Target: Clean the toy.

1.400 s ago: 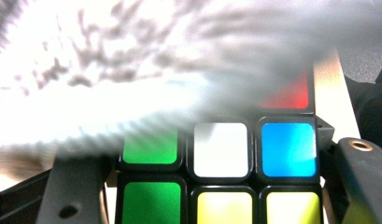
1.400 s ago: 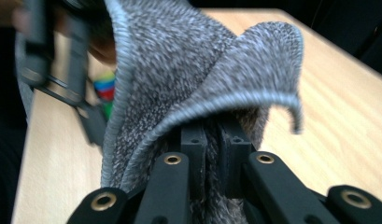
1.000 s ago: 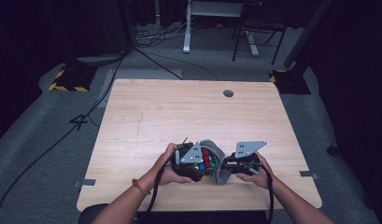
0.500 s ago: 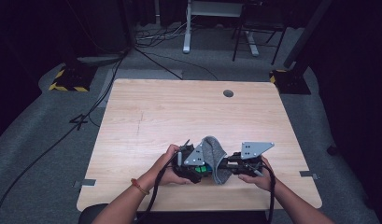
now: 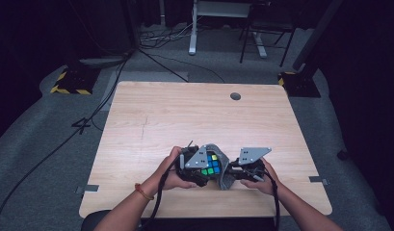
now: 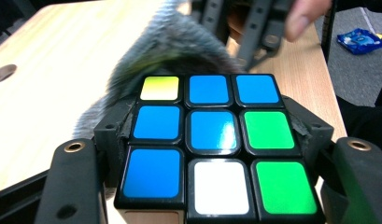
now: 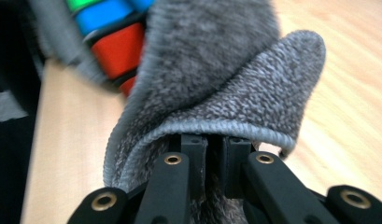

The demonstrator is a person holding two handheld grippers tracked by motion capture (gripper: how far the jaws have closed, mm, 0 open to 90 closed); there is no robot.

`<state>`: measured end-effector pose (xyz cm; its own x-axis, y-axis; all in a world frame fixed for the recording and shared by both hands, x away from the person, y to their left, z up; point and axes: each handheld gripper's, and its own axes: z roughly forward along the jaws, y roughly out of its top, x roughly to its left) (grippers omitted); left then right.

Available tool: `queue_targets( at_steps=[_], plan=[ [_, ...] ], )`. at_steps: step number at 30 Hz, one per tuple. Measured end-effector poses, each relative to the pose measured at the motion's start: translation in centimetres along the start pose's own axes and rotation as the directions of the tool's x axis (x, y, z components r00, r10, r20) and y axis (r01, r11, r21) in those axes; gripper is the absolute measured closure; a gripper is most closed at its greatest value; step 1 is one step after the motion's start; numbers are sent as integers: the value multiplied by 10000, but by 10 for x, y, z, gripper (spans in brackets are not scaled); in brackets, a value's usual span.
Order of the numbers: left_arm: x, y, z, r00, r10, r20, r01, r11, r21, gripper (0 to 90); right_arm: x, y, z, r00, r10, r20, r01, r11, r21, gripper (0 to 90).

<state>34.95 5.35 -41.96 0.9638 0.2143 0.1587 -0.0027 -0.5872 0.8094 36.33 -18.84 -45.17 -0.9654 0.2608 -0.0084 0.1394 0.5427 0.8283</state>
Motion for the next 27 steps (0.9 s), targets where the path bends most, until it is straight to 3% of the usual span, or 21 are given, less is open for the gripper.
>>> queue_targets(
  at_steps=[4,7,16,21,23,27],
  plan=[
    [6,-4,-4,9995,-273,-183,272,9996,-72,333,5,0,-2,9981,-4,-613,2,10000,-30,829],
    [7,-6,-4,9994,-340,-58,340,9994,-58,333,9,4,-6,9979,-210,-611,195,9995,-258,829],
    [-2,-4,9,9993,-124,353,114,9995,286,334,7,11,-25,9999,-121,16,122,9902,-1393,831],
    [-10,2,9,9987,116,500,-119,9999,63,333,-1,9,-23,9978,206,629,-125,9918,-1273,831],
    [-10,3,8,9985,207,512,-209,9998,39,333,-3,5,-18,9982,421,419,-373,9933,-1093,832],
    [-4,1,1,9995,35,318,-29,9998,-187,333,1,2,-7,9998,104,194,-97,9992,-386,832]
  ],
)
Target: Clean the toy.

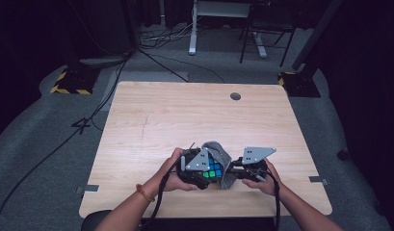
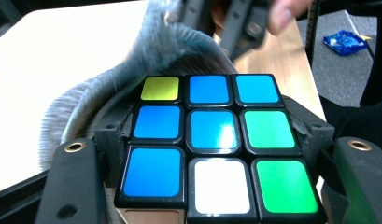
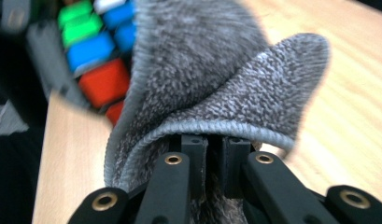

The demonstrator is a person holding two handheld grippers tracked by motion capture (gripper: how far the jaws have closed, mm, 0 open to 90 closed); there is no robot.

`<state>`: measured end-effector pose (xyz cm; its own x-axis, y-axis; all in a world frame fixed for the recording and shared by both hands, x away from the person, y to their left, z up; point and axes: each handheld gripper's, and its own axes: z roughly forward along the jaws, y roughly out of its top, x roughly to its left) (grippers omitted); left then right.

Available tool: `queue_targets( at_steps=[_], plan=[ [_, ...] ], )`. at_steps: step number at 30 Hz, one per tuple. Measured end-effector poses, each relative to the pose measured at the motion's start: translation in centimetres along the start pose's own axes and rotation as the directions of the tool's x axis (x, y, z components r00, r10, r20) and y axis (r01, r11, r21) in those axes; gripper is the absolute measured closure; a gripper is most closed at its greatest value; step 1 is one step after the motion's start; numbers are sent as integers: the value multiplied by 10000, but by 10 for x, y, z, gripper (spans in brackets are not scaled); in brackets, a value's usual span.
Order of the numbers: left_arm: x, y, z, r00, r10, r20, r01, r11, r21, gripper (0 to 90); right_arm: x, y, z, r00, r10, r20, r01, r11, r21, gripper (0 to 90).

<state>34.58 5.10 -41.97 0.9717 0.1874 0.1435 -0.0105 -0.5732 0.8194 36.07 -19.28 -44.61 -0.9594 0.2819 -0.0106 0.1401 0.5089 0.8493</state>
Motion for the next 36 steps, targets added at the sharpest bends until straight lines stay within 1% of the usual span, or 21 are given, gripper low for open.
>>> queue_targets(
  at_steps=[1,4,6,8,11,13,15,17,19,20,22,24,25,26,27,29,31,32,33,34,36],
  plan=[
    [2,0,-2,10000,-68,-62,67,9999,-90,333,0,0,1,9999,-42,-102,43,9999,92,832],
    [8,-2,-8,9992,-221,-333,213,9995,-230,333,1,-2,5,9990,54,-453,-46,9998,169,833],
    [11,-5,-10,9988,-385,-311,376,9989,-290,333,4,-2,6,9980,1,-629,12,9998,206,833],
    [12,-6,-9,9983,-353,-465,348,9993,-123,333,7,1,4,9981,-108,-599,113,9999,80,833],
    [14,-9,-6,9979,-550,-331,549,9985,-62,333,9,5,-5,9980,-148,-619,124,9992,-384,833],
    [13,-10,-3,9980,-626,-119,626,9980,-9,333,10,7,-9,9982,-180,-565,139,9973,-723,833],
    [12,-9,0,9981,-620,-7,620,9980,121,333,9,9,-13,9988,-278,-409,241,9959,-875,833],
    [10,-9,4,9983,-555,150,552,9982,232,333,7,10,-18,9989,-227,-399,178,9927,-1195,833],
    [6,-7,7,9989,-413,217,406,9987,314,333,6,12,-21,9996,-202,-204,173,9907,-1353,833],
    [4,-6,8,9993,-347,165,341,9988,360,333,5,12,-21,9996,-222,-162,198,9910,-1320,834],
    [2,-5,8,9995,-246,189,240,9992,332,333,5,11,-19,9996,-254,129,266,9938,-1084,834],
    [2,-4,5,9990,-320,309,319,9995,34,333,4,10,-17,9994,-157,322,187,9952,-960,834],
    [2,-2,3,9986,-359,394,366,9992,-155,333,4,9,-16,9984,-195,533,236,9967,-774,834],
    [0,-1,2,9989,-304,362,313,9992,-254,333,3,9,-14,9982,-188,578,225,9977,-636,834],
    [-1,1,0,9995,-210,238,217,9993,-298,332,3,8,-12,9985,-172,511,201,9982,-563,834],
    [-1,2,-2,9998,-143,168,149,9991,-385,332,4,6,-7,9988,-250,418,260,9994,-221,835],
    [0,1,-4,9997,-203,115,208,9989,-430,332,5,4,-4,9995,-226,232,228,9997,-55,835],
    [2,1,-5,9998,-183,53,185,9988,-446,332,5,3,-2,9998,-199,55,199,9998,38,835],
    [3,0,-6,9996,-287,-23,286,9984,-485,332,5,2,-1,9997,-133,-184,135,9998,140,834],
    [4,-1,-7,9995,-302,-119,296,9985,-470,332,5,1,0,9992,-76,-382,83,9998,175,834],
    [8,-3,-8,9991,-380,-201,371,9984,-428,332,6,0,-1,9979,-93,-648,101,9999,115,834]
  ],
)
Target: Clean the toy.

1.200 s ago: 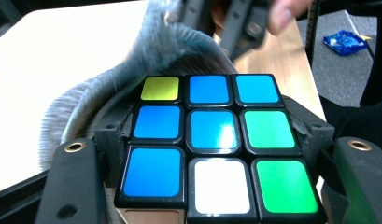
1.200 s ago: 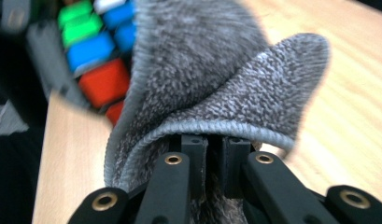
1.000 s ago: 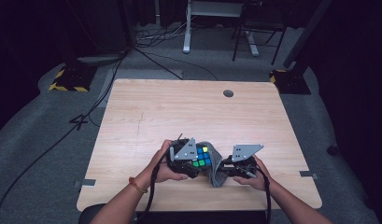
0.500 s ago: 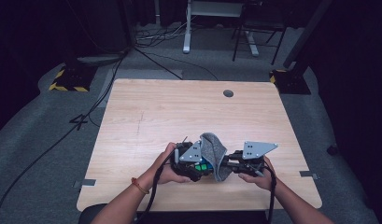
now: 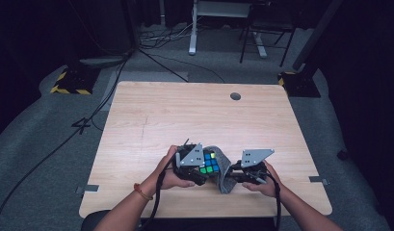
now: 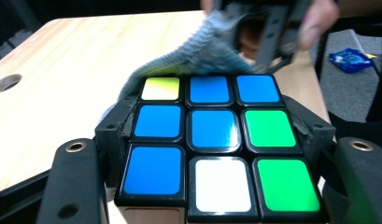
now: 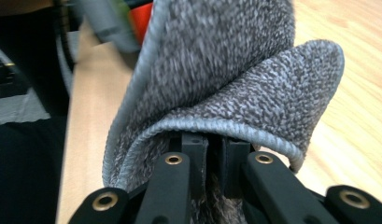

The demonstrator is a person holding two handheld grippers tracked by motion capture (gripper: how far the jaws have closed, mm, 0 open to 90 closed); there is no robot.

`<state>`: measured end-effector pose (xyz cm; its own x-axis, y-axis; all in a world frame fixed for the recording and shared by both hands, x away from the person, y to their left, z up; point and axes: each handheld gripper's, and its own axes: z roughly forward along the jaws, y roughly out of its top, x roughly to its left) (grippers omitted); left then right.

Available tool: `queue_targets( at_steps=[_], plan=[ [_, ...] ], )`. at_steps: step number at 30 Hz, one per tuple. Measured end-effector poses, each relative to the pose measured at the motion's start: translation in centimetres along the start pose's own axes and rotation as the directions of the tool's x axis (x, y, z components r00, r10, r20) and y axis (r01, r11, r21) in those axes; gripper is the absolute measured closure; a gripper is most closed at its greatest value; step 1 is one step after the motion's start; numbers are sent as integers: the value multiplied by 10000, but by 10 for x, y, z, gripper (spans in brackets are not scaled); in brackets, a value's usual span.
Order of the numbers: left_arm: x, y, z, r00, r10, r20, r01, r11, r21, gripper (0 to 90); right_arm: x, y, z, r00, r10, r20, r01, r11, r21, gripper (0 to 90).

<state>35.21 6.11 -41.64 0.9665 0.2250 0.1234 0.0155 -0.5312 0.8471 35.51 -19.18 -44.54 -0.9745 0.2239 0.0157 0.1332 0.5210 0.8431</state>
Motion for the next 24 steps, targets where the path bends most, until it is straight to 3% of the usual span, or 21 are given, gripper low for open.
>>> queue_targets(
  at_steps=[2,5,12,17,19,24],
  plan=[
    [2,-2,0,9998,20,-185,-15,9996,280,333,1,2,-4,9999,-83,-151,80,9998,-204,834],
    [3,-5,4,10000,-27,-59,29,9989,471,332,4,6,-9,9995,-201,-232,187,9979,-613,834],
    [-6,-3,11,9992,93,388,-114,9985,534,333,2,7,-15,9994,-151,322,187,9931,-1160,835],
    [-13,2,12,9972,183,719,-208,9992,332,333,-1,7,-16,9954,-60,951,165,9937,-1104,835],
    [-17,5,11,9966,409,711,-426,9988,233,333,-2,7,-15,9936,-48,1129,157,9953,-957,836],
    [-17,9,5,9976,411,559,-408,9991,-63,332,-4,3,-8,9964,-70,842,102,9992,-374,836]
  ],
)
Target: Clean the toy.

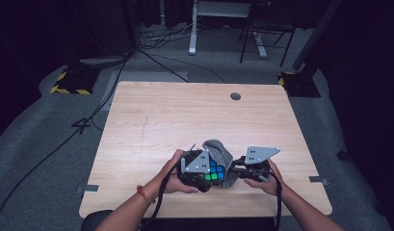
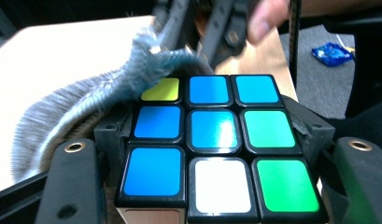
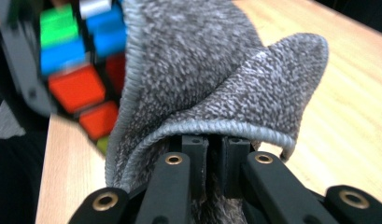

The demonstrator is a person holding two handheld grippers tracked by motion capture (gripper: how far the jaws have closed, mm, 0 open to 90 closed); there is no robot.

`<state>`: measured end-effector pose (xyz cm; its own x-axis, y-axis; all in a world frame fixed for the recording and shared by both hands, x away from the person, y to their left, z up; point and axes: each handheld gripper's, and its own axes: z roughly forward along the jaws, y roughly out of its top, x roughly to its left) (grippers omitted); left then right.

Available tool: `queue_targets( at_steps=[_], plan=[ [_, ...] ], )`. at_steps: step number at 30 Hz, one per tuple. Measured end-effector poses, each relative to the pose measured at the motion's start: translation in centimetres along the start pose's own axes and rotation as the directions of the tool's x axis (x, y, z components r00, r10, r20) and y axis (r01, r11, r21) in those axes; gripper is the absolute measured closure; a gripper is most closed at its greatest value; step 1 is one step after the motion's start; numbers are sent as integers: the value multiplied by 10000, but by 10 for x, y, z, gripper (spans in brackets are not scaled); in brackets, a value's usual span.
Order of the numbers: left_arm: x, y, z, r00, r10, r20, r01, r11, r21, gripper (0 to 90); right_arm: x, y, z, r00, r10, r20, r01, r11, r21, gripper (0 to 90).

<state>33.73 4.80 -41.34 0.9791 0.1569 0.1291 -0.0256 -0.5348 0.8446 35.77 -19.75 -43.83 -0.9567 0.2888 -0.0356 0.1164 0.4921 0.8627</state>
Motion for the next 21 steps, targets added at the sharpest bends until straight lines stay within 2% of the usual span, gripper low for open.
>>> queue_targets(
  at_steps=[4,8,13,15,21],
  plan=[
    [8,-3,-6,9991,-191,-372,187,9998,-113,332,2,-2,4,9983,-98,-578,116,9994,311,835],
    [15,-9,-7,9972,-448,-605,450,9990,5,332,4,1,1,9958,-227,-891,231,9997,36,834],
    [14,-13,1,9981,-453,-423,474,9977,493,332,7,8,-9,9968,-353,-712,319,9983,-480,834],
    [11,-11,4,9988,-370,-330,388,9978,539,332,6,11,-14,9974,-349,-631,299,9964,-791,834],
    [8,-10,9,9991,-330,-259,346,9972,657,331,6,11,-17,9986,-403,-333,363,9930,-1127,834]
  ],
)
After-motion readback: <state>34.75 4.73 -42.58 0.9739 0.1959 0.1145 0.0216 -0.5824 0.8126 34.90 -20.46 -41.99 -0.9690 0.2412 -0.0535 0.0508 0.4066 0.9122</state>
